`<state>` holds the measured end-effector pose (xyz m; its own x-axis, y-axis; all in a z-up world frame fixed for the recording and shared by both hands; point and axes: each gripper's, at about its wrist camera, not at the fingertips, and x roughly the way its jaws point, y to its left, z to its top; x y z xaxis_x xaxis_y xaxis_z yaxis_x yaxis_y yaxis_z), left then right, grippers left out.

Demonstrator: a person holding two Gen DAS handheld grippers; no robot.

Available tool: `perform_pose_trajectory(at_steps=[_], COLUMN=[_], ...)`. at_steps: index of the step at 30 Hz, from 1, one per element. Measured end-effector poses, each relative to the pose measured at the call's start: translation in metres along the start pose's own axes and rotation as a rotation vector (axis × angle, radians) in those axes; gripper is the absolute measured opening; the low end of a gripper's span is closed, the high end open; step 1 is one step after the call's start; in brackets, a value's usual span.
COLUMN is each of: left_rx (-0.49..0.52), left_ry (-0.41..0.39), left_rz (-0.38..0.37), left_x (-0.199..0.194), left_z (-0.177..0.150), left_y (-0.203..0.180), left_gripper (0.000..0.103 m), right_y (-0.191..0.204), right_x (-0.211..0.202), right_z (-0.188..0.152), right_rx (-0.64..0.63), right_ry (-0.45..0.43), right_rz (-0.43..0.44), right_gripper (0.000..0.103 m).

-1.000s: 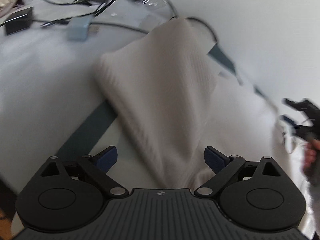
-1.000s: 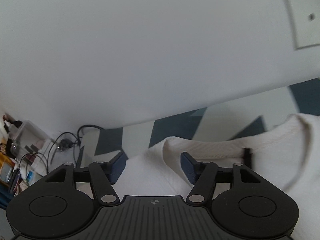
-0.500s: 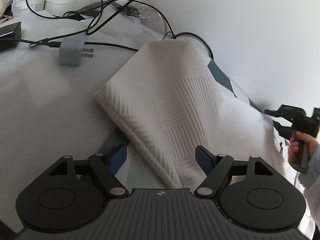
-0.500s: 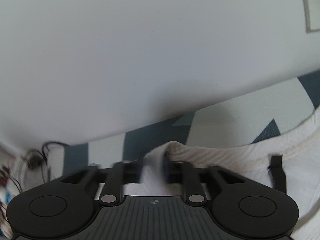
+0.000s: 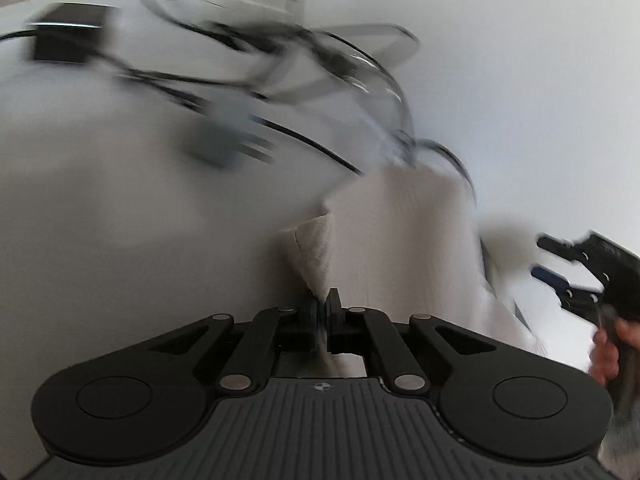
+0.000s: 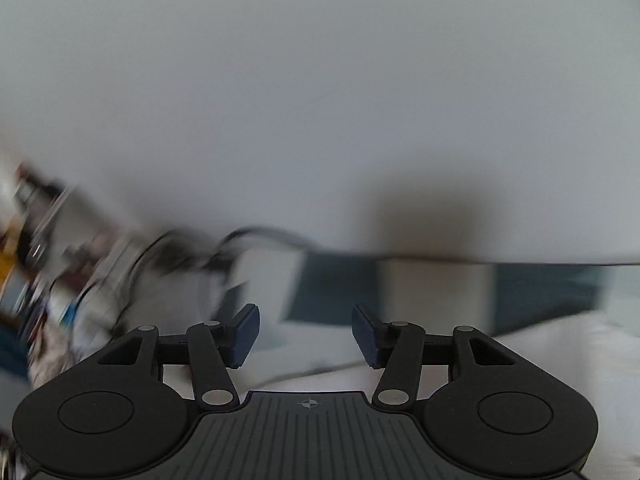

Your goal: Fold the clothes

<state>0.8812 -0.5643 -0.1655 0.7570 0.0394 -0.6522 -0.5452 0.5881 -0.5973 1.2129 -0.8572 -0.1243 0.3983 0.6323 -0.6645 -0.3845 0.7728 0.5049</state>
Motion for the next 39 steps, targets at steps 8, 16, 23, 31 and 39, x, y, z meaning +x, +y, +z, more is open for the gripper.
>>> perform_pose_trajectory(at_steps=[8,16,23,31,39], left_rx=[-0.061,-0.143,-0.179,0.078,0.394], left_ry=[-0.001,-0.007,-0.030,-0.115,-0.021], left_rz=[0.001,-0.089,-0.129,-0.255,-0.467], left_x=[-0.042,-0.033,-0.037,-0.086,-0.064], left_z=[-0.026,-0.017,-0.021,-0.011,-0.061], left_y=[0.029,0.041,0.049,-0.009,-0.133], left_gripper=[0.015,0.040,0.013,0.004,0.004], right_y=[0.099,0.176,0.232,0.224,0.093], right_x=[0.047,0.078,0.136,0.073,-0.059], right_z=[-0.029,-0.036,-0.056,-0.029,0.020], right_rx=[-0.171,-0.320,-0.437,-0.440,-0.163], right_ry=[0.166,0.233,0.374,0.270,0.023], right_rz=[0.115,0.212,0.175,0.295,0.306], right_gripper=[0.049,0.057,0.062,0.004,0.003])
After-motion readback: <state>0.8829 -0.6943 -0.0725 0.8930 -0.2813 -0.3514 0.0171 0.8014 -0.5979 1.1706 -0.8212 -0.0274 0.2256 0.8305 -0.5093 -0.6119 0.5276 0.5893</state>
